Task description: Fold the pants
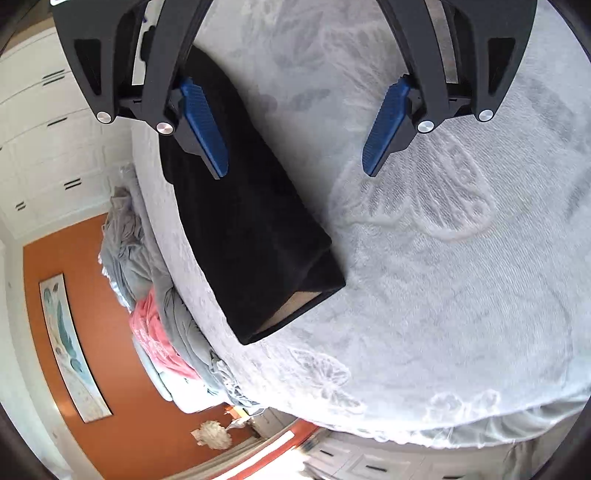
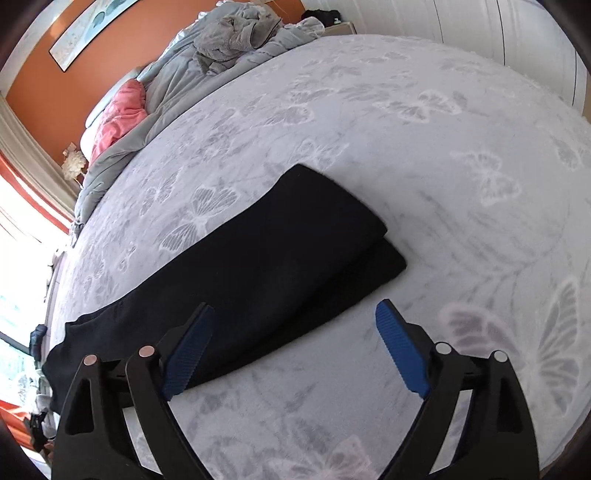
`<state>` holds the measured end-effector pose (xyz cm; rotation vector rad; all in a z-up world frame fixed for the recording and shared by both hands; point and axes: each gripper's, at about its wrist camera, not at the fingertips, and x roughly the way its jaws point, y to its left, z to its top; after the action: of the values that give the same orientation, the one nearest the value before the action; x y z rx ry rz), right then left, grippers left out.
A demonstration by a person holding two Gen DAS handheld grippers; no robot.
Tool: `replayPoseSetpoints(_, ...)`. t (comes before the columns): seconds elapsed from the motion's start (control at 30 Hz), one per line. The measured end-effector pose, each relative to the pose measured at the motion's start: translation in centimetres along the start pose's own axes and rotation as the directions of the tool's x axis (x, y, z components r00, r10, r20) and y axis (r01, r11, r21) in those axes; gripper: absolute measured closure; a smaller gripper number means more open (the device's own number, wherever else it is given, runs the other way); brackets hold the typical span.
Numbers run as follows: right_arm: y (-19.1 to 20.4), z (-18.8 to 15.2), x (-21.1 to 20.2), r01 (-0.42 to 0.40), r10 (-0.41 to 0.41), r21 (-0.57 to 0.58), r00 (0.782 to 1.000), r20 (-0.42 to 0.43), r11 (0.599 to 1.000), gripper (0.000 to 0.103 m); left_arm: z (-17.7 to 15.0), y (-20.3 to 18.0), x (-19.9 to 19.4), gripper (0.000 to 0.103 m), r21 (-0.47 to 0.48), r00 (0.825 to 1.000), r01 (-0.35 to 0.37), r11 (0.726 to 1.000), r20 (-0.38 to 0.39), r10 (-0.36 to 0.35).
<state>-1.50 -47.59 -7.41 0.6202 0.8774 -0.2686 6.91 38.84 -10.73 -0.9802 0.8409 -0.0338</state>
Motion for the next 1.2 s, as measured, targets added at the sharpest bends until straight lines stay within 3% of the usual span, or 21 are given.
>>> replayPoseSetpoints(0.17, 1.1, -0.9, 2.7, -0.026, 0.027, 0.011, 0.998, -0.060, 1.000, 0.016, 0.8, -2.6, 3.2, 0.029, 0.038, 0.999, -0.029, 0.999, 0.036, 0.028)
replayPoseSetpoints(0.3, 1.1, -0.4, 4.5, -0.054, 0.056, 0.078, 0.998, -0.024, 0.996, 0.015, 2.0, -3.5, 4.6, 0.031, 0.063, 0.997, -0.041, 0.997, 0.070, 0.036)
replayPoseSetpoints(0.37, 1.2, 0.3, 5.2, -0.072, 0.072, 0.103, 0.997, 0.010, 0.992, 0.020, 2.4, -3.5, 5.3, 0.058, 0.049, 0.996, -0.065, 0.997, 0.068, 0.061)
replayPoseSetpoints(0.4, 1.3, 0.7, 5.5, -0.072, 0.070, 0.108, 0.997, 0.018, 0.992, 0.030, 2.7, -3.2, 6.0, 0.085, 0.029, 0.998, -0.050, 0.998, 0.036, 0.049)
replayPoseSetpoints(0.43, 1.4, 1.0, 6.0, -0.070, 0.069, 0.112, 0.998, 0.012, 0.991, 0.070, 3.0, -2.6, 6.3, 0.087, -0.015, 0.999, -0.030, 0.999, 0.024, 0.030)
replayPoseSetpoints(0.47, 1.4, 1.4, 6.5, -0.078, 0.080, 0.133, 0.997, -0.012, 0.988, 0.091, 3.2, -2.4, 6.1, 0.088, -0.058, 0.999, -0.015, 0.998, 0.032, 0.016)
replayPoseSetpoints(0.53, 1.7, 2.2, 5.4, -0.109, 0.108, 0.157, 0.994, 0.016, 0.981, 0.092, 3.5, -3.3, 5.1, 0.090, -0.053, 0.999, -0.019, 0.998, 0.049, 0.021)
replayPoseSetpoints(0.67, 5.0, 5.3, -1.2, -0.239, 0.232, 0.070, 0.968, 0.095, 0.968, 0.092, 4.8, -7.2, 1.1, 0.090, -0.012, 0.999, 0.026, 1.000, 0.031, -0.025)
replayPoseSetpoints(0.83, 5.1, 5.1, -7.3, -0.205, 0.209, -0.044, 0.972, 0.109, 0.978, 0.092, 4.0, -11.2, -5.2, 0.090, 0.095, 1.000, -0.024, 0.995, -0.005, 0.025)
replayPoseSetpoints(0.9, 2.5, 2.9, -6.9, -0.144, 0.147, -0.052, 0.986, 0.073, 0.988, 0.092, 2.5, -10.1, -6.7, 0.090, 0.113, 0.998, -0.066, 0.991, -0.017, 0.068)
replayPoseSetpoints(0.97, -1.9, -0.3, -4.6, -0.124, 0.125, 0.031, 0.992, -0.021, 0.992, 0.091, 0.4, -6.9, -6.3, 0.088, 0.129, 0.989, -0.119, 0.984, -0.071, 0.129)
replayPoseSetpoints(1.07, -6.1, -4.9, -0.8, -0.069, 0.078, 0.079, 0.990, -0.117, 0.994, 0.091, -3.1, 0.3, -3.7, 0.088, 0.024, 0.959, -0.207, 0.978, -0.191, 0.208)
replayPoseSetpoints(1.1, -6.9, -5.6, -0.9, -0.113, 0.121, 0.103, 0.990, -0.078, 0.988, 0.091, -3.6, 1.9, -3.0, 0.087, -0.006, 0.960, -0.204, 0.979, -0.198, 0.198)
replayPoseSetpoints(1.13, -7.1, -5.7, -1.1, -0.138, 0.145, 0.116, 0.988, -0.056, 0.984, 0.090, -4.1, 2.9, -3.2, 0.085, -0.026, 0.973, -0.160, 0.987, -0.173, 0.153)
replayPoseSetpoints(1.2, -7.0, -5.5, -1.0, -0.155, 0.162, 0.127, 0.986, -0.048, 0.980, 0.087, -4.3, 2.8, -3.9, 0.085, -0.025, 0.981, -0.135, 0.991, -0.145, 0.130)
